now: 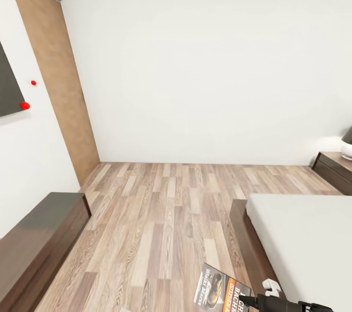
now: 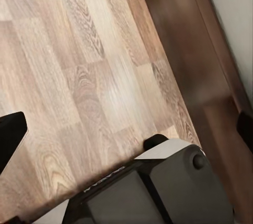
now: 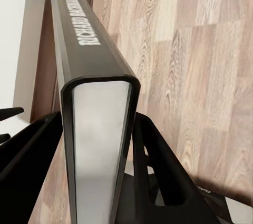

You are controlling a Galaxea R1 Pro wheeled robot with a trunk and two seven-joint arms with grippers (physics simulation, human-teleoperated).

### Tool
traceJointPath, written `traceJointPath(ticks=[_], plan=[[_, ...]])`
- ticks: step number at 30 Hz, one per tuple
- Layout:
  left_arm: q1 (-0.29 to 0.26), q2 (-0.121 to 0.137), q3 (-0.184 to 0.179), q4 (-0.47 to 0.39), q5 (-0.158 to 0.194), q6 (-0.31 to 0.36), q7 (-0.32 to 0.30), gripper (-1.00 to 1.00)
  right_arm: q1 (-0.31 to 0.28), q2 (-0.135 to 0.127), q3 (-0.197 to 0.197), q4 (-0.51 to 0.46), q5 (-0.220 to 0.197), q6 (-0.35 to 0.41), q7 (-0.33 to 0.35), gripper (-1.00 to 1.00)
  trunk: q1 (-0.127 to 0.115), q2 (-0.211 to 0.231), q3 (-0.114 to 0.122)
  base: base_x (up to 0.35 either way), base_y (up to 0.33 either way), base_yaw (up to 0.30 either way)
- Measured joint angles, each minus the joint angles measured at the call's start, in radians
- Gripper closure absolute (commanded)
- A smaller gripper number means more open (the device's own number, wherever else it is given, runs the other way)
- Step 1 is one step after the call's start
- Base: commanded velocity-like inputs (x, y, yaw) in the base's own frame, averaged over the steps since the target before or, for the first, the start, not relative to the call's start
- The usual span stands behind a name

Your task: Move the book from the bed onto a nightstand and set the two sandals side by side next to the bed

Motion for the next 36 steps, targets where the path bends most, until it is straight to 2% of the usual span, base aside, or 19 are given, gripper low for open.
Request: traceJointPath(ticks=[36], plan=[[0.000,-0.008,0.000,0.024,0.003,0.000,-0.008,-1.00,0.000,0.002,0.002,0.001,0.000,0.000,-0.001,1.00,0.000,0.000,0.000,0.297,0.000,0.000]])
